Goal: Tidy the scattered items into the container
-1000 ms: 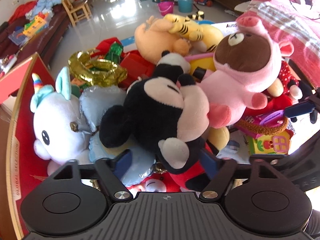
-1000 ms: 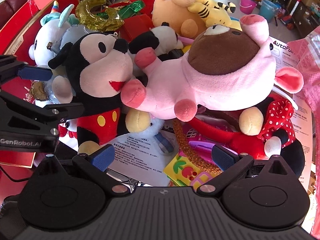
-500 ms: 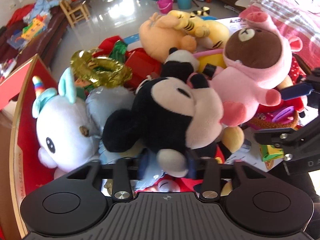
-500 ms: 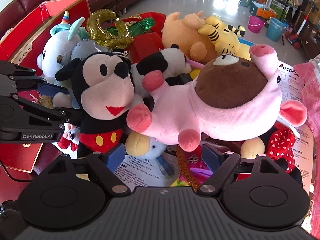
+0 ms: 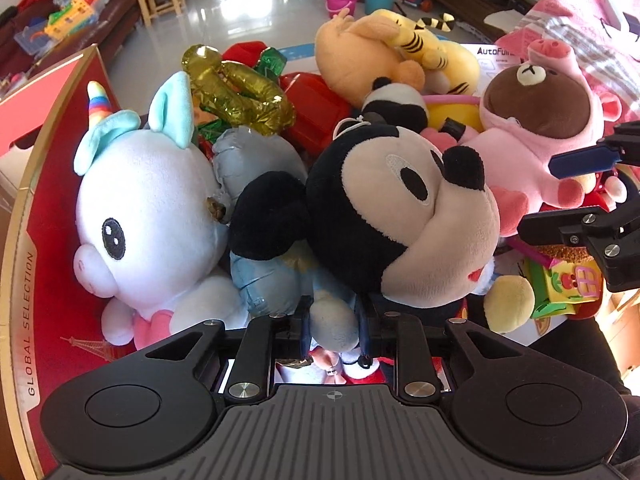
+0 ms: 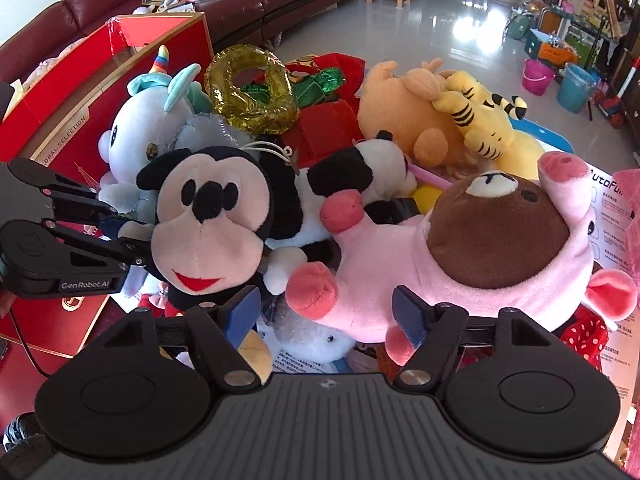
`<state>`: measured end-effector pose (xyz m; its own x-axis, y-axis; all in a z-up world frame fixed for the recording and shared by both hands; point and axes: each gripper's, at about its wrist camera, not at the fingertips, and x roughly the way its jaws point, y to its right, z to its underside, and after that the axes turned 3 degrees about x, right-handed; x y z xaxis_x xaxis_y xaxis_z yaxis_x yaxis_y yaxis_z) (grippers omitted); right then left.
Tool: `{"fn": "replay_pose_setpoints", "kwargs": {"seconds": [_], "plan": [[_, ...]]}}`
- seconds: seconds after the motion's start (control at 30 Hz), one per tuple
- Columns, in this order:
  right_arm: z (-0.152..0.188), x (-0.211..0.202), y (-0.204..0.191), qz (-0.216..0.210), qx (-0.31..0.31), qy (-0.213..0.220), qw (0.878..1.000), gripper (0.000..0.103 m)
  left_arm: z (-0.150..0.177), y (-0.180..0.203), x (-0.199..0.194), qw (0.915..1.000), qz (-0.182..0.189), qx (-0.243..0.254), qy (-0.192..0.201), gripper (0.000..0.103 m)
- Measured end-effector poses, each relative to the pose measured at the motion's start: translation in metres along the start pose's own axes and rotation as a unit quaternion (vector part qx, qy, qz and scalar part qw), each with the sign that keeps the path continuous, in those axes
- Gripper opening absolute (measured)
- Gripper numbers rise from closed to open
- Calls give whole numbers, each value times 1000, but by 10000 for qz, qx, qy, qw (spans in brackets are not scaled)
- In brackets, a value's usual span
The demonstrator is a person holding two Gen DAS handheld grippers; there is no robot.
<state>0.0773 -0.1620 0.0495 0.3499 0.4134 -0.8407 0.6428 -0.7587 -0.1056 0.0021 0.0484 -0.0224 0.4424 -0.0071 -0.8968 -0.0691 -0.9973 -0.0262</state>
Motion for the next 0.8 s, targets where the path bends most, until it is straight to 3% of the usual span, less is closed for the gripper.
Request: {"fn": "replay_pose_setpoints", "kwargs": {"seconds": [0.17, 0.23, 0.3, 0.67, 0.8], "plan": [[2, 1, -4, -304, 130, -87, 9994, 73, 5, -6, 0, 9999, 112, 50, 94, 19], [3, 0, -4, -479, 303, -59, 9984, 53, 8, -8, -1, 9998, 156, 39, 127, 19], [2, 1, -5, -548, 332, -76, 9979, 40, 10, -10, -1, 9997, 189, 33, 145, 19], [-2, 0, -18, -507, -7, -52, 9987, 43, 17, -14, -5, 9997, 161, 48, 201, 18], [7, 2, -17, -720, 108, -144, 9972, 43, 23, -22, -3, 9997, 208, -85, 128, 17]]}}
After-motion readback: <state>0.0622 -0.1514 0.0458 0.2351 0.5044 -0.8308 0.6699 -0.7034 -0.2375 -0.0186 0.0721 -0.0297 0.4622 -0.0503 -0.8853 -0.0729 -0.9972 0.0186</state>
